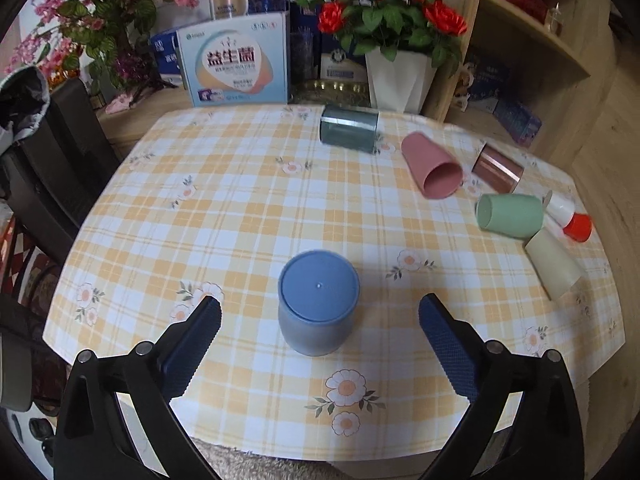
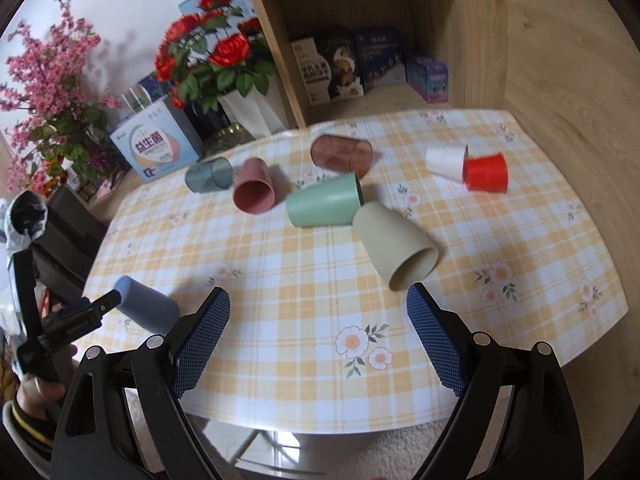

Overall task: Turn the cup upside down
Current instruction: 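Open the left gripper and withdraw it from the blue cup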

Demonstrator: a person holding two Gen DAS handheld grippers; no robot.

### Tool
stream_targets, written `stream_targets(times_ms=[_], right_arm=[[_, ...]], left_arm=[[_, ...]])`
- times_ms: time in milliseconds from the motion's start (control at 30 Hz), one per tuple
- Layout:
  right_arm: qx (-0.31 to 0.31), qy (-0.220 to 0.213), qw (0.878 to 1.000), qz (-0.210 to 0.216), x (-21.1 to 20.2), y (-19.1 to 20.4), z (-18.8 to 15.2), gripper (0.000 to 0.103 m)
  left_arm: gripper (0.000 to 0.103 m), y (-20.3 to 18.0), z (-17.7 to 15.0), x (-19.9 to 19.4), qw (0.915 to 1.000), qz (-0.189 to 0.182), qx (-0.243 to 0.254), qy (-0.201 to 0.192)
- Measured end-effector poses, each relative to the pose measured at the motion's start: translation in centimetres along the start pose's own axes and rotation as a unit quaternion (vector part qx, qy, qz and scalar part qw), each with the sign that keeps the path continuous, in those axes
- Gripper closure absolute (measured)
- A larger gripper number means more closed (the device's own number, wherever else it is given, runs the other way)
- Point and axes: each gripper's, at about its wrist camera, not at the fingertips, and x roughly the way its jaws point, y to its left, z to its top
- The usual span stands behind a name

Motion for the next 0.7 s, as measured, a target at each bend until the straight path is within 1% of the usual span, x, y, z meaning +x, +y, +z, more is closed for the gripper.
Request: stream_targets(times_ms=[100, 167, 300, 367, 400, 500, 700], right_arm=[[-0.017, -0.021, 1.000, -0.010, -2.5, 1.0, 0.7, 0.016], [-0.027, -0.031, 0.999, -0.019, -4.1, 1.7, 1.0, 0.016], [-0.049, -0.070, 0.996, -0.029, -7.9, 2.9, 1.7, 0.016], [-0.054, -0.089, 0.994, -0.031, -9.8, 3.3, 2.1, 0.016], [-0.053, -0.100, 0.993, -0.031, -10.8, 3.4, 2.2, 0.016], [-0.050, -0.115, 0.992, -0.030, -12.6, 3.5, 2.5, 0.016], [-0.051, -0.138, 0.988, -0.035, -15.2, 3.5, 2.4, 0.016]], left_arm=[[0.006, -0.4, 0.7, -3.7, 0.9993, 0.003, 0.004, -0.038], [0.006, -1.1, 1.3, -6.9, 0.9977, -0.003, 0.014, -0.066], [0.006, -2.5, 1.9, -13.0, 0.9921, -0.019, 0.031, -0.120], [0.006, -3.1, 1.9, -15.7, 0.9886, -0.036, 0.036, -0.142], [0.006, -3.4, 1.9, -16.6, 0.9870, -0.038, 0.038, -0.151], [0.006, -4.4, 1.5, -20.2, 0.9798, -0.028, 0.047, -0.192], [0.006, -5.8, 0.2, -23.2, 0.9705, 0.001, 0.060, -0.233]])
